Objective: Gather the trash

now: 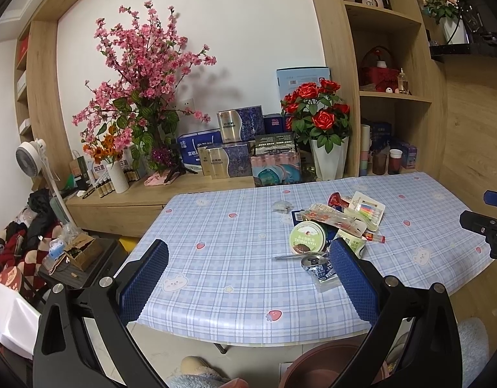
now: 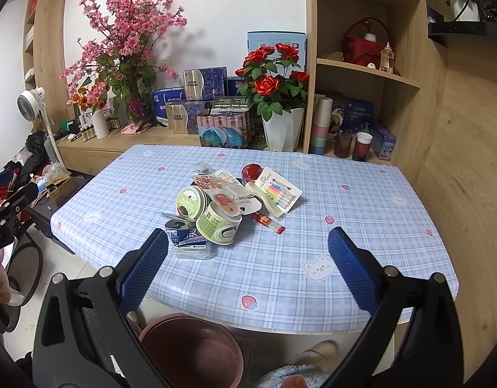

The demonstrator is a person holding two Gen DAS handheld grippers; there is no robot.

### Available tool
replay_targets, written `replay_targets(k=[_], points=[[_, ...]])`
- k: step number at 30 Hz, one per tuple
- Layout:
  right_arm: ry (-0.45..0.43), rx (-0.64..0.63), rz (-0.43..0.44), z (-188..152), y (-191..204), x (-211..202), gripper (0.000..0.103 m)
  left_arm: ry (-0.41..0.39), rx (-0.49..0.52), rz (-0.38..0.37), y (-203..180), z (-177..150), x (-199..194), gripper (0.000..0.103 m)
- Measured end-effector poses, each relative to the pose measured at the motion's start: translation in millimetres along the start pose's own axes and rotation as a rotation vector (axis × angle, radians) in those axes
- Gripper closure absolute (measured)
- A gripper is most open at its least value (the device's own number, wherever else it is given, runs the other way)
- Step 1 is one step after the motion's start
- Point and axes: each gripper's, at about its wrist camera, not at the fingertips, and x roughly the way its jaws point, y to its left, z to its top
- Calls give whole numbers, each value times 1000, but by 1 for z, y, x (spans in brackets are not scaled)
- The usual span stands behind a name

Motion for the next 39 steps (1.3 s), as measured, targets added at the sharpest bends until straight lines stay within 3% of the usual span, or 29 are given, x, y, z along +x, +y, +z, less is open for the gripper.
replay_targets(k=[39], points=[[8, 0, 3, -10, 2, 6, 6, 8, -1, -2, -2, -6, 3, 5]])
